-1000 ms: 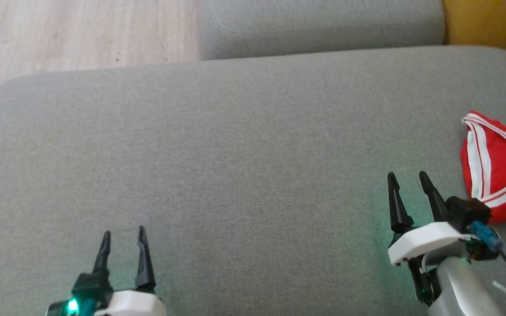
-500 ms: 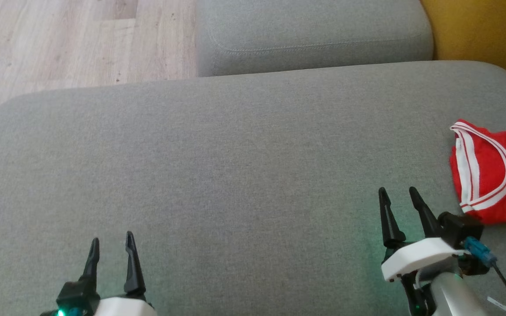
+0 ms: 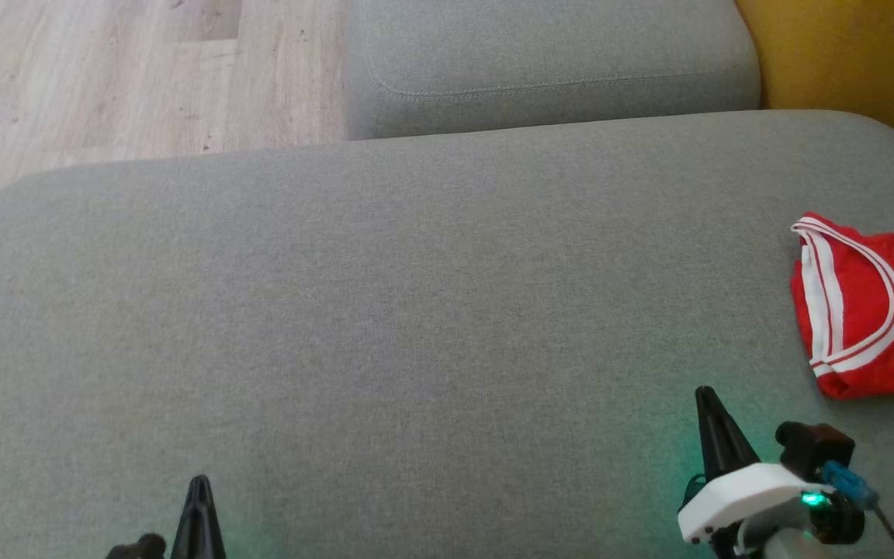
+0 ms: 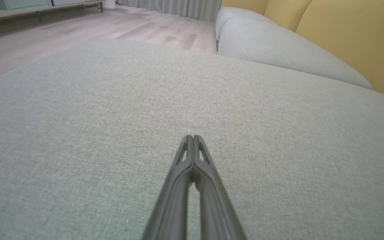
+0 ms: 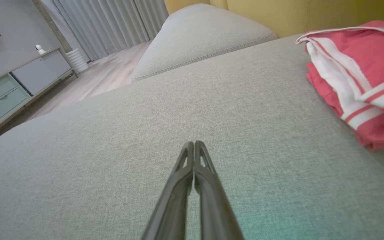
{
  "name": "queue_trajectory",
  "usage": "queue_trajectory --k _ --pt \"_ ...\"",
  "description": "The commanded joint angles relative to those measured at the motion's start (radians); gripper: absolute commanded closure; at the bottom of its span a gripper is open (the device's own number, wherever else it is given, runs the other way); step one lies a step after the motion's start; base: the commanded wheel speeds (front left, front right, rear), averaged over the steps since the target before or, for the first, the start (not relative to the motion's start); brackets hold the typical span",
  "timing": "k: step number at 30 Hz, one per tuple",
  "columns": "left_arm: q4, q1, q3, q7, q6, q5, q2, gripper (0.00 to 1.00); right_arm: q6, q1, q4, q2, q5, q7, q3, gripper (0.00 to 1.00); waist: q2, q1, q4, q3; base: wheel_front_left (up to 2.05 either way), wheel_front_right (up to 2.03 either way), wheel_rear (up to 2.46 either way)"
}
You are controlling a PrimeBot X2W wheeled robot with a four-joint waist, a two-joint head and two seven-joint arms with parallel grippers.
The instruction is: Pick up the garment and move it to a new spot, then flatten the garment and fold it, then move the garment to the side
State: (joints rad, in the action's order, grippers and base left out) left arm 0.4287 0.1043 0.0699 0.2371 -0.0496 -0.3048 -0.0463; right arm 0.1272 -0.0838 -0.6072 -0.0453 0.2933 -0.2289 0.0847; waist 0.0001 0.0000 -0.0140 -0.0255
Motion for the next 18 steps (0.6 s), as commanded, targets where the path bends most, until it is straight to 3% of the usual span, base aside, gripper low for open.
queue_trajectory --k 1,18 --pt "-0.033 -0.04 -0.013 -0.006 0.009 -0.025 -0.001 1.0 0.0 -0.049 0.039 -0.002 0.027 0.004 -0.01 1.0 -0.0001 0.0 0.0 0.0 0.0 0.0 0.0" --pt "-0.06 -0.065 -0.038 -0.059 0.036 -0.232 -0.001 1.0 0.001 -0.043 0.094 -0.002 0.236 0.057 -0.038 1.0 -0.0001 0.0 0.002 0.005 0.0 0.0 0.0"
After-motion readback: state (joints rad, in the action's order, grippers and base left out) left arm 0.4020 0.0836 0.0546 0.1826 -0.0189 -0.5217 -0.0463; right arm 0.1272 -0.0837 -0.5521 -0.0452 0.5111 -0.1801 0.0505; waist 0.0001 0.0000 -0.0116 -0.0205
